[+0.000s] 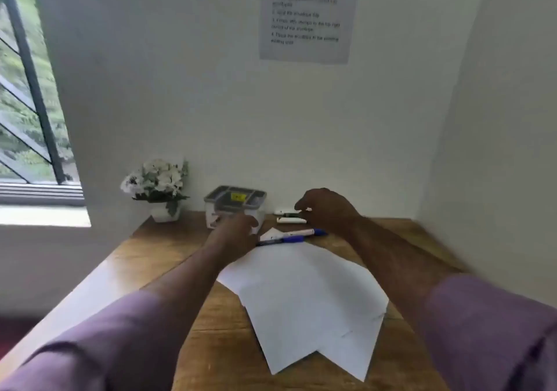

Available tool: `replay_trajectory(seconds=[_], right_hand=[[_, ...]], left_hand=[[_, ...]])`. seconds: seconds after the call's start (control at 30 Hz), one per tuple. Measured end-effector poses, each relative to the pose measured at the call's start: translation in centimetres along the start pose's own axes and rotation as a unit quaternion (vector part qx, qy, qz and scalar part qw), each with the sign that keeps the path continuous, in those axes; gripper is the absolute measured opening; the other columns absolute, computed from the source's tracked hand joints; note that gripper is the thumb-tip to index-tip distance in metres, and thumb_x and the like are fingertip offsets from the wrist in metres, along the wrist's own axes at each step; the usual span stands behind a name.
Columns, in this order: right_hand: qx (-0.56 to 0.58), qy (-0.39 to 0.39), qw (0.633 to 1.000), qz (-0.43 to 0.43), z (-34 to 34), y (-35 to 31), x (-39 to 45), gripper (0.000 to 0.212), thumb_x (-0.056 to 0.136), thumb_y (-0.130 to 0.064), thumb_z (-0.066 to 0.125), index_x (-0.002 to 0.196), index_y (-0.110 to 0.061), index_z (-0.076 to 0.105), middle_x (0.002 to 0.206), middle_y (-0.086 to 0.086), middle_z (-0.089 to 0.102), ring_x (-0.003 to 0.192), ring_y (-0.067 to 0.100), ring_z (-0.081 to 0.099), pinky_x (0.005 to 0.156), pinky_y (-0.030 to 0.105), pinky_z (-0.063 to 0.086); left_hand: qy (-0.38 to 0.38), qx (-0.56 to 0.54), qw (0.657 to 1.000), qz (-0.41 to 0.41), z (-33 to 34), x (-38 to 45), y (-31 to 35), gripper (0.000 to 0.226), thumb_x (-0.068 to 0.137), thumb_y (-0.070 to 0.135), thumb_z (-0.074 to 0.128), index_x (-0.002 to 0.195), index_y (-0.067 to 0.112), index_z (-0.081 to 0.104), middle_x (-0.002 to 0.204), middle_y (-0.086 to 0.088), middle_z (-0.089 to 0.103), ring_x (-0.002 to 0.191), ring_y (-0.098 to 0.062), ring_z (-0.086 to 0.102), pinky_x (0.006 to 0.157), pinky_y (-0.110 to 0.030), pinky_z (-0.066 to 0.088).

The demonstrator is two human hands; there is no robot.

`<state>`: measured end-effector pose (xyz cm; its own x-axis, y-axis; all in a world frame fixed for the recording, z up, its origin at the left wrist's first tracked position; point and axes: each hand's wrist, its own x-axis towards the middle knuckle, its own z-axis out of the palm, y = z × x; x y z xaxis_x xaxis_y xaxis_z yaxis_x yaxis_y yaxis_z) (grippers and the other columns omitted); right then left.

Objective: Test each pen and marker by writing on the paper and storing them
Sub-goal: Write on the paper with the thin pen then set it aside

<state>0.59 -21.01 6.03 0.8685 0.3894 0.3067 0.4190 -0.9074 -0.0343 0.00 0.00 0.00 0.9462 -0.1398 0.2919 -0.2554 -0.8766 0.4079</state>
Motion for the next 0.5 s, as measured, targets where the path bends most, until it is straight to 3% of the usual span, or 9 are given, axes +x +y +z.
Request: replay_trajectory(seconds=[0.1,0.23,0.33,0.4,0.5], right_hand=[[0.013,-0.061,0.998,0.001,3.2,1.2,1.0,0.026,0.086,-0.018,0.059,0.11,-0.019,0.07,0.113,0.008,0.066,0.109,0.027,0.06,0.086,0.033,0.044],[0.044,-0.062,0.997,-0.026,7.7,1.9,1.2,0.017,0.086,-0.021,0.057,0.097,-0.025,0.069,0.106,0.008,0.065,0.105,0.029,0.06,0.082,0.034,0.047],[0.016,-0.014,0.999,-0.05,9.7,1.8,0.8,0.032,0.091,-0.022,0.05,0.119,-0.026,0.063,0.116,0.006,0.062,0.112,0.026,0.056,0.081,0.027,0.04],[0.019,0.003,0.998,-0.059,10.4,2.0,0.8,0.039,0.093,-0.024,0.046,0.131,-0.027,0.056,0.125,0.005,0.063,0.117,0.025,0.056,0.089,0.033,0.047],[-0.012,-0.006,0.997,-0.074,10.2,2.7,1.1,0.026,0.093,-0.031,0.045,0.111,-0.024,0.063,0.104,0.005,0.07,0.099,0.027,0.065,0.072,0.034,0.049]], left_hand=[[0.01,-0.01,1.0,-0.012,1.7,0.8,-1.5,0.026,0.082,0.022,0.059,0.105,0.015,0.069,0.113,-0.008,0.067,0.103,-0.026,0.061,0.082,-0.029,0.049],[0.045,-0.023,0.999,-0.011,3.3,0.7,-3.4,0.018,0.081,0.023,0.055,0.088,0.015,0.07,0.091,-0.004,0.071,0.083,-0.022,0.063,0.067,-0.029,0.048],[0.052,-0.02,0.998,0.003,3.4,0.9,-3.5,0.018,0.08,0.029,0.06,0.082,0.015,0.072,0.081,0.0,0.069,0.077,-0.019,0.062,0.066,-0.029,0.048],[0.045,-0.038,0.998,0.022,3.2,1.0,-2.8,0.017,0.082,0.03,0.063,0.083,0.016,0.074,0.081,0.002,0.064,0.077,-0.016,0.059,0.069,-0.029,0.047],[0.052,-0.1,0.991,0.071,3.5,0.4,-1.6,0.018,0.083,0.035,0.066,0.083,0.017,0.072,0.086,0.003,0.061,0.081,-0.014,0.056,0.071,-0.032,0.046]])
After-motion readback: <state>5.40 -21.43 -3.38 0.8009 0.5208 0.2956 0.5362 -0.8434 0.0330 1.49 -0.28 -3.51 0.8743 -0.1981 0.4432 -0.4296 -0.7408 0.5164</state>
